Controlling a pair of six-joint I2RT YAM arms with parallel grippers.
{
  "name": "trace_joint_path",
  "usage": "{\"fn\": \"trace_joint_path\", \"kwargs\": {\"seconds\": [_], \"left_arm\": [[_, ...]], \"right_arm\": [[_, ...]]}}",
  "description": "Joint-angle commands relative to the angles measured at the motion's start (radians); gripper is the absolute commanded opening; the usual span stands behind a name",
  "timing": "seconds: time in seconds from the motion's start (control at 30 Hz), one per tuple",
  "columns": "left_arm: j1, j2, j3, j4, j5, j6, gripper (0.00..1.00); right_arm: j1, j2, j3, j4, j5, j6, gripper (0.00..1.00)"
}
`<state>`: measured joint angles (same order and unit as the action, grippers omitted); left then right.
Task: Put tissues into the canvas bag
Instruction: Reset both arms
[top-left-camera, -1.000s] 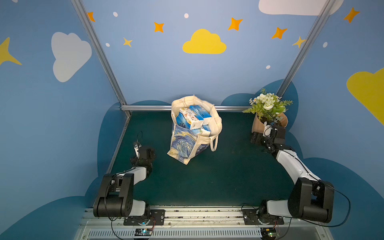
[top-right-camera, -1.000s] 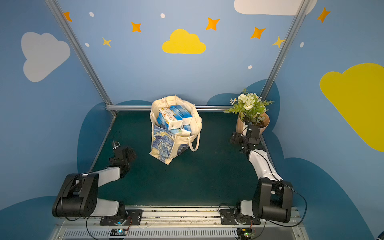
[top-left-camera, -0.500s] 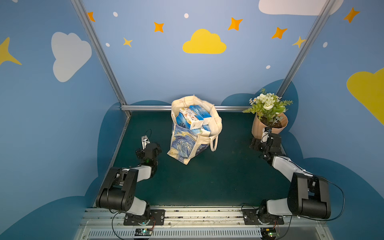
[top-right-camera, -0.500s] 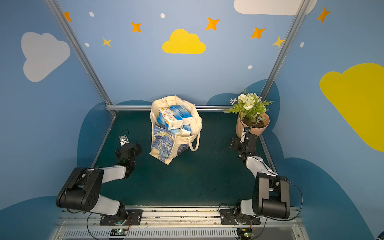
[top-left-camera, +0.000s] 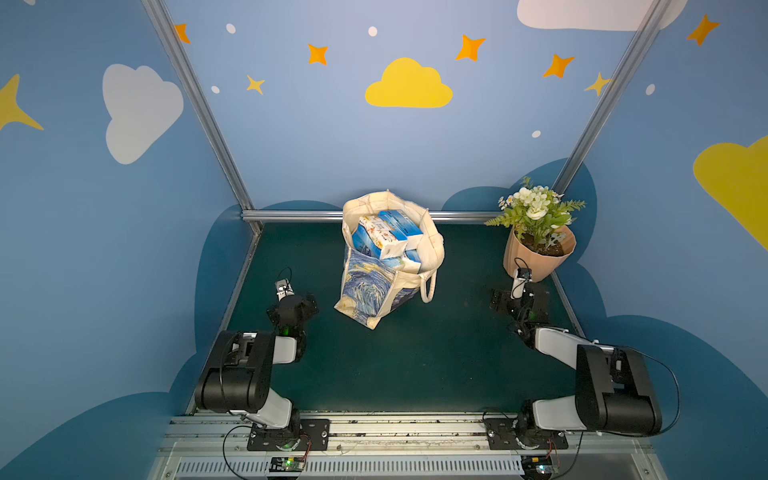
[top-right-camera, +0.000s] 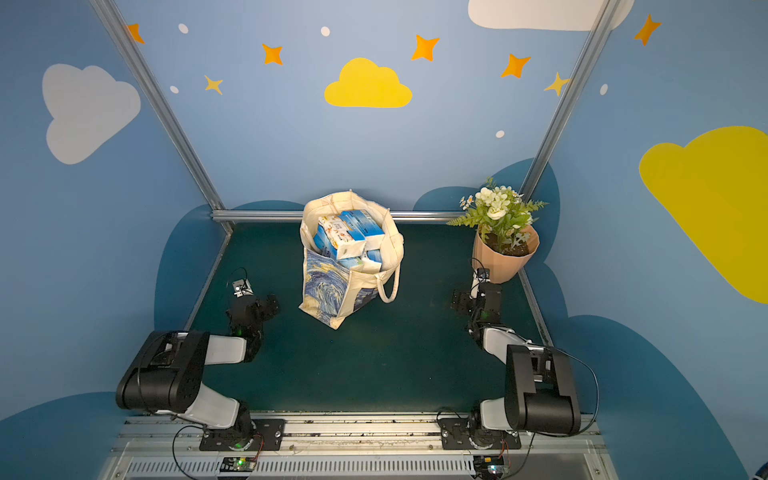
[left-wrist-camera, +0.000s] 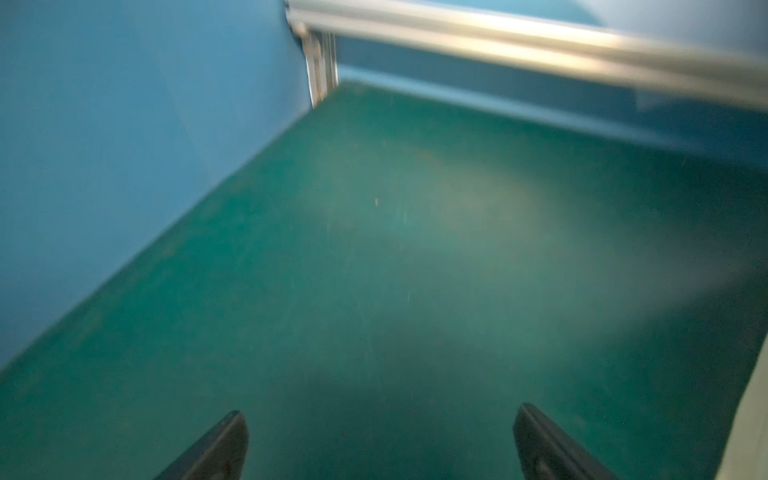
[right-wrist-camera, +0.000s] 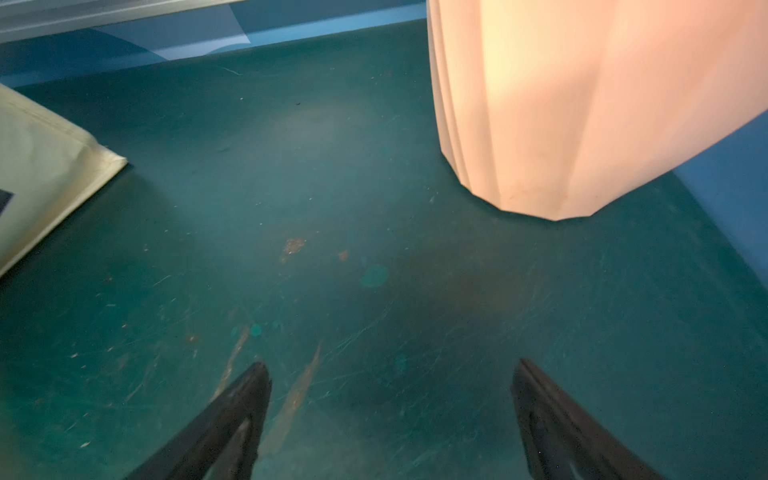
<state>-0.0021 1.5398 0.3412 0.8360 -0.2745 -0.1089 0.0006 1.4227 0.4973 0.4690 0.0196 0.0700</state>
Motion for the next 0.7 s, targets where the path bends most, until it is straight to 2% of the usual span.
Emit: {"fn": "trace_joint_path", "kwargs": {"seconds": [0.0,0.07,0.13,0.2,0.3,0.37,0.67], "left_arm": [[-0.011,0.015,0.002,0.106,0.031,0.021,1.00],[-0.025,-0.025,0.046,-0.044,0.025,0.023,1.00],[-0.033,0.003,0.040,0.020,-0.003,0.031,1.00],[-0.041,-0.016,0.057,-0.048,-0.024,0.021,1.00],[-0.040,-0.012,0.056,-0.039,-0.022,0.022,1.00],[-0.037,-0.005,0.062,-0.043,-0.021,0.019,1.00],[-0.019,-0.009,0.067,-0.058,0.009,0.008,1.00]], "right_arm": [[0.019,0.022,0.005,0.092,0.029,-0.036,0.91],[0.032,0.036,-0.056,0.204,0.039,-0.047,0.91],[0.039,0.076,-0.117,0.359,0.045,-0.053,0.91],[0.042,0.119,-0.134,0.454,0.069,-0.047,0.91],[0.042,0.080,-0.098,0.319,0.069,-0.046,0.93],[0.044,0.098,-0.111,0.375,0.081,-0.038,0.93],[0.055,0.091,-0.101,0.340,0.093,-0.054,0.93]]}}
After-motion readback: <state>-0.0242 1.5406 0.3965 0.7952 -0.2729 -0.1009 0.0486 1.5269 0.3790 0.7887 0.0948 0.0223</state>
